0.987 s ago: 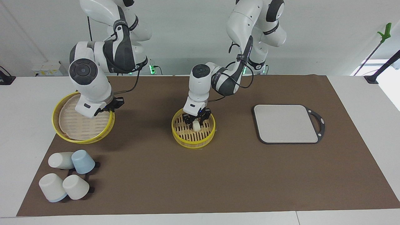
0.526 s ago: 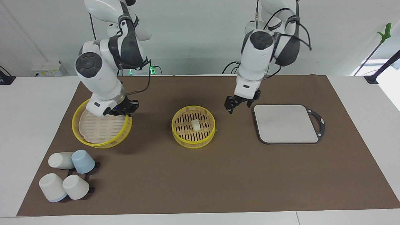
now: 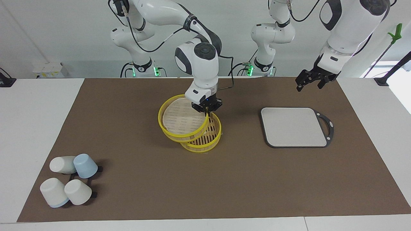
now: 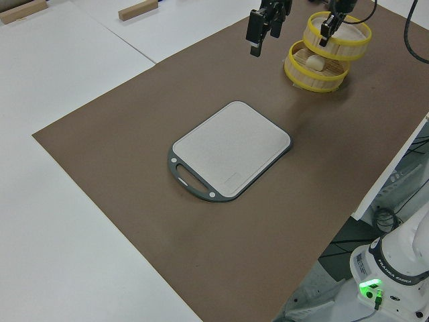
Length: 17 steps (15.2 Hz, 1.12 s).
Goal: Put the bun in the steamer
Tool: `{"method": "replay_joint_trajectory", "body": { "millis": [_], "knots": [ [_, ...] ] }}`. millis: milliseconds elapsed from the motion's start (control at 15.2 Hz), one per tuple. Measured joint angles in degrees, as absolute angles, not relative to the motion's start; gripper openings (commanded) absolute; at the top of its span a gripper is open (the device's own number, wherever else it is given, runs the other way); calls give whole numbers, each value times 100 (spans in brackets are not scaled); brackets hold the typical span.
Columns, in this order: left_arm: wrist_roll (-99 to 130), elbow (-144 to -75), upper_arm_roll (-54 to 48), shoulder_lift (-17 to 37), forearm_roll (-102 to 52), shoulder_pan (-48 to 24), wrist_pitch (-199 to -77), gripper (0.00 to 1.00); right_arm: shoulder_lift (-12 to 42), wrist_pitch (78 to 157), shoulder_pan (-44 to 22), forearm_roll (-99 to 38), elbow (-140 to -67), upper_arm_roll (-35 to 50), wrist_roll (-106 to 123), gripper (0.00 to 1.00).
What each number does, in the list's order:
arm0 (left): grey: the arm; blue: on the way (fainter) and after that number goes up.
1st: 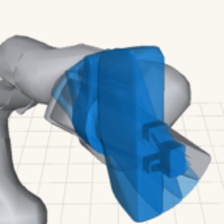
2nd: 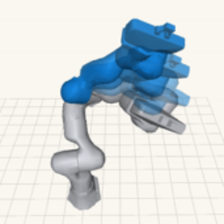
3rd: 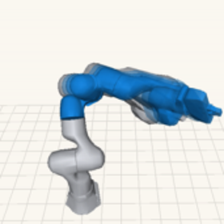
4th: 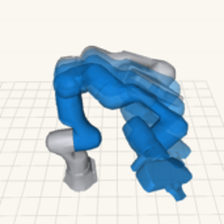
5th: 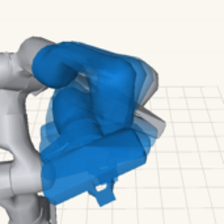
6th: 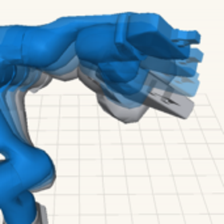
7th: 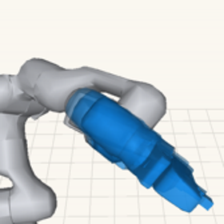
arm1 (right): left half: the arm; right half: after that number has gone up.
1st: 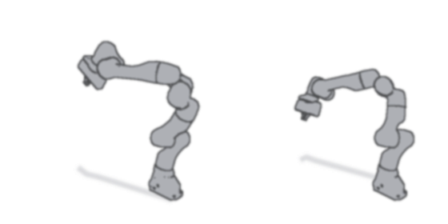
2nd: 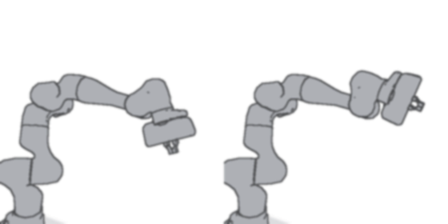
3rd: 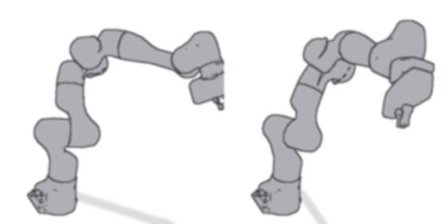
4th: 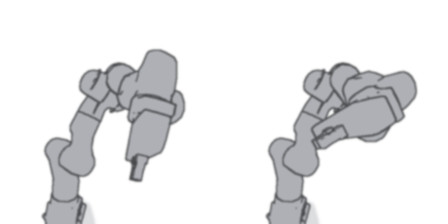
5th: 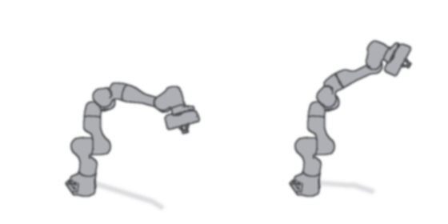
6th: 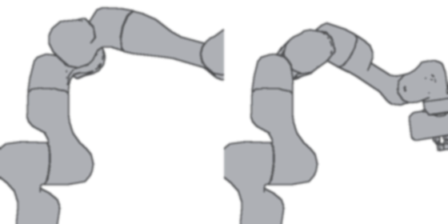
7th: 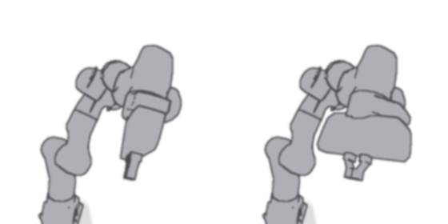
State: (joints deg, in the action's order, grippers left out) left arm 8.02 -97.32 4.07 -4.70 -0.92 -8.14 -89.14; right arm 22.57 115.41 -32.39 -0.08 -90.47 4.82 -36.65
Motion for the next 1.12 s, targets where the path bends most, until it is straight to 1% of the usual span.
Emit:
{"method": "replay_joint_trajectory", "body": {
  "millis": [132, 395, 789, 1118],
  "knots": [
    [793, -9734, 383, -579, -92, -795, -8783, 100, 2428, 11809, -3312, 4, -9047, 475, -3830, 0],
    [651, -9739, 384, -625, -68, -771, -8741, 100, 2459, 12132, -3331, 21, -9048, 469, -3922, 0],
    [148, -9775, 549, -508, -55, -779, -8807, 100, 2577, 12513, -3469, 23, -9074, 465, -4290, 0],
    [81, -9759, 610, -444, -55, -803, -8874, 100, 2675, 12666, -3555, 34, -9080, 442, -4356, 0]
  ]
}}
